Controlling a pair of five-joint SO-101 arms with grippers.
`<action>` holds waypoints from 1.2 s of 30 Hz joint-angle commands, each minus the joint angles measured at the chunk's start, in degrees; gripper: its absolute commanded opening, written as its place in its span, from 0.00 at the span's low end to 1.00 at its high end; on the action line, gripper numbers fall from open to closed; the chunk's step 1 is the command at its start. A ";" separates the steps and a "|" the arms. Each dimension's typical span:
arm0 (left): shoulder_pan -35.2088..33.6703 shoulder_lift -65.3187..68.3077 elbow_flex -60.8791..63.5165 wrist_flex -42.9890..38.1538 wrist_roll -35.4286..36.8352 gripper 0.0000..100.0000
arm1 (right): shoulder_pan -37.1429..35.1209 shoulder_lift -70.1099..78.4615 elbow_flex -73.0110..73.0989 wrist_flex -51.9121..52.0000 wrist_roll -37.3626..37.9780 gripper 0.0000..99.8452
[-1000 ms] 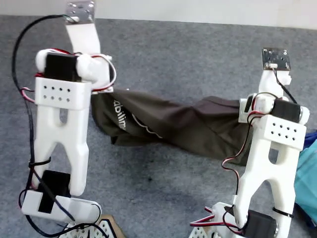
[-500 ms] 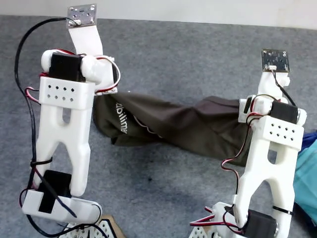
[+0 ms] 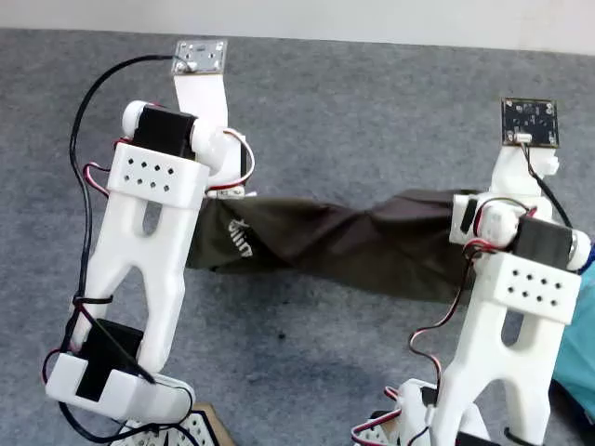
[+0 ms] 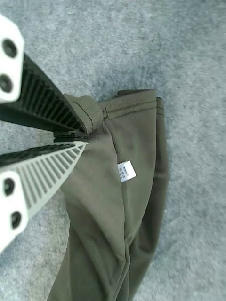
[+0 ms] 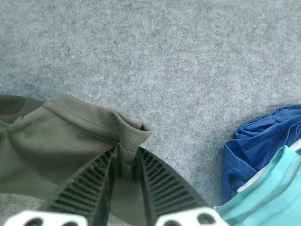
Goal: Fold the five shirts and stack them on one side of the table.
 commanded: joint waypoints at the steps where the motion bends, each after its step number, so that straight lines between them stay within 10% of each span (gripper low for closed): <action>1: -0.48 -3.12 1.63 -0.18 0.44 0.01 | 0.75 -3.12 2.95 0.04 -0.79 0.01; 10: 0.48 -16.31 16.40 -9.93 0.26 0.01 | 4.97 -9.36 11.65 -8.48 -0.35 0.20; 36: -6.29 -16.40 35.12 -24.09 -1.76 0.01 | -1.27 9.54 18.07 -28.26 -6.42 0.21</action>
